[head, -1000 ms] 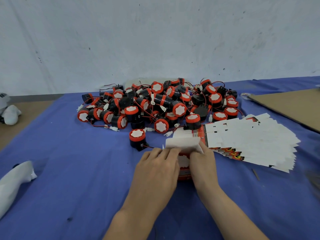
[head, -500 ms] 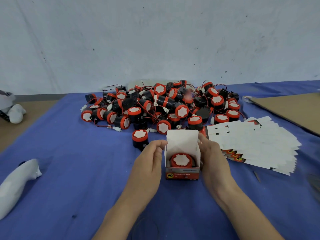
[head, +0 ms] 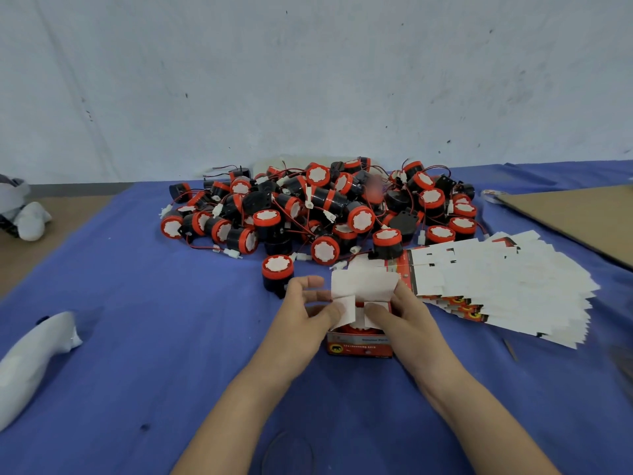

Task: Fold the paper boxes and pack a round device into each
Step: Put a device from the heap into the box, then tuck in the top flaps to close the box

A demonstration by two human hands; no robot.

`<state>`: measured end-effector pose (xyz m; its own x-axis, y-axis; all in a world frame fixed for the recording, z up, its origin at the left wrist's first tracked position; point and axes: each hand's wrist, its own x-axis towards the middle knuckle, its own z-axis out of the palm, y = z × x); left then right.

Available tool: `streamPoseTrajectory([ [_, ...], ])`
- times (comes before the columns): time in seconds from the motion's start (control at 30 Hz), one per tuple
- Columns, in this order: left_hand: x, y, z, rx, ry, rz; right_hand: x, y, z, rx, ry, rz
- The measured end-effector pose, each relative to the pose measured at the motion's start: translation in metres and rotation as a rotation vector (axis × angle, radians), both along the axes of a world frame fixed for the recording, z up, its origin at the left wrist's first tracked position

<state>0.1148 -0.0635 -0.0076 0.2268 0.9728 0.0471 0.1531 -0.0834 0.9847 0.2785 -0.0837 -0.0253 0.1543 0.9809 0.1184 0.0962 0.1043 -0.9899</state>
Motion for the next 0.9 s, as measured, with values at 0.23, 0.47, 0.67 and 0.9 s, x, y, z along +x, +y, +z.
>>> streamPoseTrajectory([
  [0.23,0.004,0.001,-0.004,0.258,0.27,0.045,0.008,-0.003,-0.001,0.079,-0.253,0.007],
  [0.47,-0.009,0.003,-0.005,0.374,0.524,0.032,0.029,-0.016,0.002,0.04,-0.354,0.281],
  [0.67,-0.018,-0.002,-0.007,0.393,0.551,-0.081,0.037,-0.028,-0.003,0.016,-0.517,0.383],
  [0.9,-0.029,-0.006,-0.01,0.47,0.706,-0.252,0.039,-0.032,-0.004,0.1,-0.584,0.343],
])
